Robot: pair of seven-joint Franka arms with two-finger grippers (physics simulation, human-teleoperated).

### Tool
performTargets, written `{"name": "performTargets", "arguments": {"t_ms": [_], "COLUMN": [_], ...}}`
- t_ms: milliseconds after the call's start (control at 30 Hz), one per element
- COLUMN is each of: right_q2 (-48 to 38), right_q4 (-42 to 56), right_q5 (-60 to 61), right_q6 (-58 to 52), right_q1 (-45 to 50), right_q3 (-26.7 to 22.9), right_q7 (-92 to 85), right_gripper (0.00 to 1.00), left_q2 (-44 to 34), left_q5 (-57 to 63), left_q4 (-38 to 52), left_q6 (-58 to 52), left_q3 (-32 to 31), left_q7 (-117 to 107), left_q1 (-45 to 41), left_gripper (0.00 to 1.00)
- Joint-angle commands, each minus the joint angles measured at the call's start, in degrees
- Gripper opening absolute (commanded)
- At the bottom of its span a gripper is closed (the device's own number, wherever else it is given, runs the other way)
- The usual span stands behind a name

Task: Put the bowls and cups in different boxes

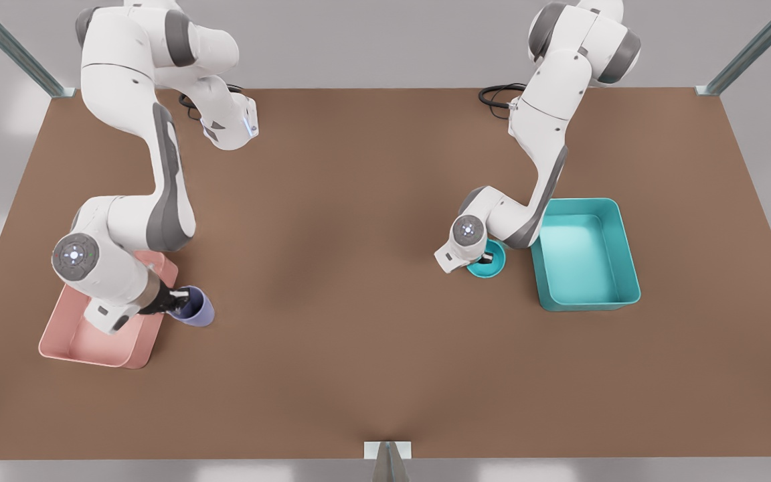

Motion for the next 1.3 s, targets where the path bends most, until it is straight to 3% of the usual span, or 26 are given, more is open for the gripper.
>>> {"name": "performTargets", "arguments": {"t_ms": [0,33,267,367,433,500,600,667,700,900,1000,1033,1100,1133,1167,1233,1267], "right_q2": [0.3,1.2,7.4,11.8,14.4,15.7,16.2,16.6,16.6,15.2,8.7,5.6,-1.2,-2.8,-2.6,0.4,1.2], "right_q4": [1.4,1.9,2.1,1.6,1.5,0.0,-3.1,-3.6,-3.8,-4.4,-10.2,-13.5,-16.6,-16.5,-13.2,-0.7,0.2], "right_q5": [-4.2,-4.2,-3.6,0.2,3.6,5.8,8.3,8.7,8.7,8.8,8.4,8.1,7.7,7.6,7.7,4.5,3.0], "right_q6": [-5.3,-4.1,3.5,4.2,5.0,7.2,11.5,12.0,12.1,11.2,9.2,9.2,6.6,4.2,0.7,-13.8,-17.0], "right_q1": [-2.5,-5.4,-14.2,-16.5,-16.7,-16.8,-17.7,-17.6,-17.5,-17.1,-16.9,-16.6,-15.1,-14.8,-13.3,-8.1,-6.0], "right_q3": [-1.8,-1.9,-4.3,-4.1,-4.0,-4.0,-3.7,-3.8,-3.7,-3.7,-3.8,-3.8,-3.8,-3.9,-3.9,-3.9,-3.9], "right_q7": [-34.2,-37.0,-43.7,-45.1,-45.9,-46.4,-48.1,-48.3,-48.4,-48.3,-49.2,-49.2,-49.2,-48.9,-47.3,-28.1,-16.6], "right_gripper": [0.21,0.21,0.21,0.21,0.21,0.21,0.21,0.21,1.00,1.00,1.00,1.00,1.00,1.00,0.96,0.97,0.98], "left_q2": [0.0,-0.2,-5.6,-13.5,-15.4,-15.1,-13.8,-12.3,-11.9,-7.5,-7.2,-7.1,-6.2,-6.2,-6.5,-12.6,-16.0], "left_q5": [-0.8,-0.4,1.7,1.7,3.3,3.1,3.0,2.9,2.7,2.7,2.7,2.8,2.8,2.8,2.8,2.7,2.6], "left_q4": [0.1,0.2,3.9,8.4,9.6,9.5,8.1,5.4,3.4,-2.1,-2.6,-2.6,-2.6,-2.6,-2.5,-1.9,-0.3], "left_q6": [0.5,0.2,-13.5,-25.2,-28.4,-28.0,-25.2,-22.0,-19.8,-15.1,-14.2,-14.2,-13.8,-13.8,-14.1,-19.9,-25.4], "left_q3": [0.0,0.1,0.3,0.5,0.5,0.6,6.0,6.4,6.5,6.5,6.5,6.5,6.5,6.5,6.5,6.5,6.5], "left_q7": [-1.7,-1.8,-1.9,-9.1,-9.3,-9.3,-5.9,-5.7,-5.8,-5.2,-5.1,-5.1,-5.0,-4.4,-3.3,-3.0,-1.9], "left_q1": [0.0,0.0,1.1,5.8,13.3,19.0,20.3,21.1,21.3,21.3,21.3,21.3,21.3,21.3,21.5,21.9,21.3], "left_gripper": [0.26,0.21,0.21,0.21,0.21,0.21,0.21,0.21,0.21,0.21,0.22,0.41,0.41,0.68,1.00,1.00,1.00]}}
